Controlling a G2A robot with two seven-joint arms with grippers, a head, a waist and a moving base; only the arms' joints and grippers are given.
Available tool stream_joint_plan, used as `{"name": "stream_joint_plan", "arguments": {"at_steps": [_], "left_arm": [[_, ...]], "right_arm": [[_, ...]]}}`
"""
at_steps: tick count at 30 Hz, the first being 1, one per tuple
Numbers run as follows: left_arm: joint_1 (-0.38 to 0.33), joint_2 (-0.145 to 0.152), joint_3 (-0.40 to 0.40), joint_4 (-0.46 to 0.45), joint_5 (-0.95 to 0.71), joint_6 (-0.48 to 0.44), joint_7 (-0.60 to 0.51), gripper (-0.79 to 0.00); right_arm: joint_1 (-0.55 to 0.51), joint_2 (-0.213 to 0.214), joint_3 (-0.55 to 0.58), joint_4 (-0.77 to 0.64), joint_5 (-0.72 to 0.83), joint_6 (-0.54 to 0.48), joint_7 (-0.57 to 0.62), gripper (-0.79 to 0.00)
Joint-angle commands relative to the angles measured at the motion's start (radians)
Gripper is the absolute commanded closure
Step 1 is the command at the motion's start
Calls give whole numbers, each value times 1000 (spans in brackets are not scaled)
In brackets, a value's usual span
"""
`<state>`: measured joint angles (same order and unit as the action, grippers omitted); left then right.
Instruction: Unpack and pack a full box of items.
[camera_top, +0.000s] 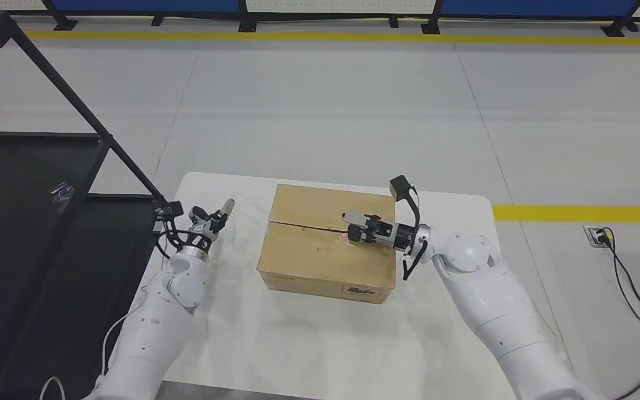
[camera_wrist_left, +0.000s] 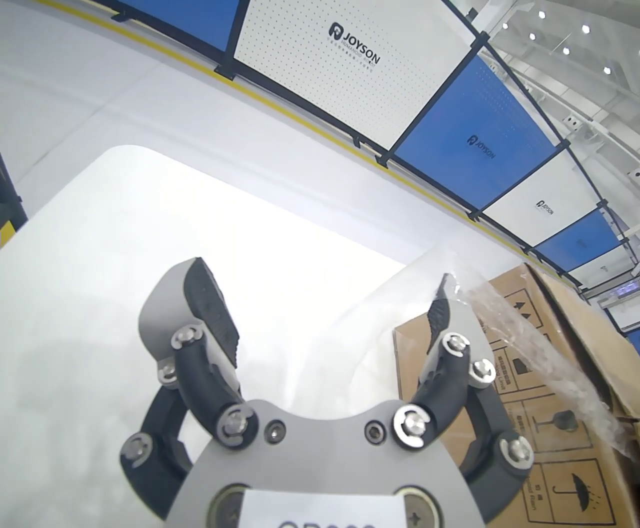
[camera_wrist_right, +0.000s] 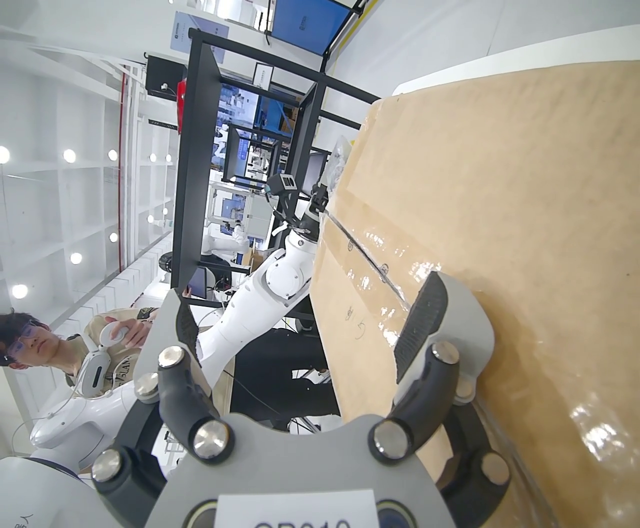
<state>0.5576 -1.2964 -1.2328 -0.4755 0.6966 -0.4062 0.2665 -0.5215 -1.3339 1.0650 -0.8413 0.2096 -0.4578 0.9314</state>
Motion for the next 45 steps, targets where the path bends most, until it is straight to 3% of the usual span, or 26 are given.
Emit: {"name": "stream_joint_plan", "arguments": {"at_steps": [1, 9, 17, 25, 32, 39, 43, 45], "left_arm": [[-3, 0, -8, -3, -18, -2, -7, -785], [13, 5, -40, -48, -62, -66, 19, -785], [66, 13, -72, -157, -83, -103, 75, -785], [144, 20, -106, -267, -71, -71, 164, -785], [178, 29, -143, -267, -68, -29, 158, -785], [224, 81, -138, -250, 232, -203, 20, -785], [230, 116, -140, -237, 380, -363, -56, -785], [214, 124, -141, -218, 414, -373, -98, -785]], "right_arm": [[0, 0, -2, 1, 0, -2, 1, -785], [3, -2, -7, 5, 1, -3, -1, -785], [1, -4, -4, 9, -1, 2, -55, -785], [-13, -4, 1, -14, -14, 12, -97, -785], [-13, -4, -2, -17, -18, 11, -86, -785], [-9, -5, -4, 2, -16, 3, -76, -785], [-2, -8, -8, 17, -8, -3, -69, -785], [2, -10, -12, 23, -5, -7, -65, -785]]}}
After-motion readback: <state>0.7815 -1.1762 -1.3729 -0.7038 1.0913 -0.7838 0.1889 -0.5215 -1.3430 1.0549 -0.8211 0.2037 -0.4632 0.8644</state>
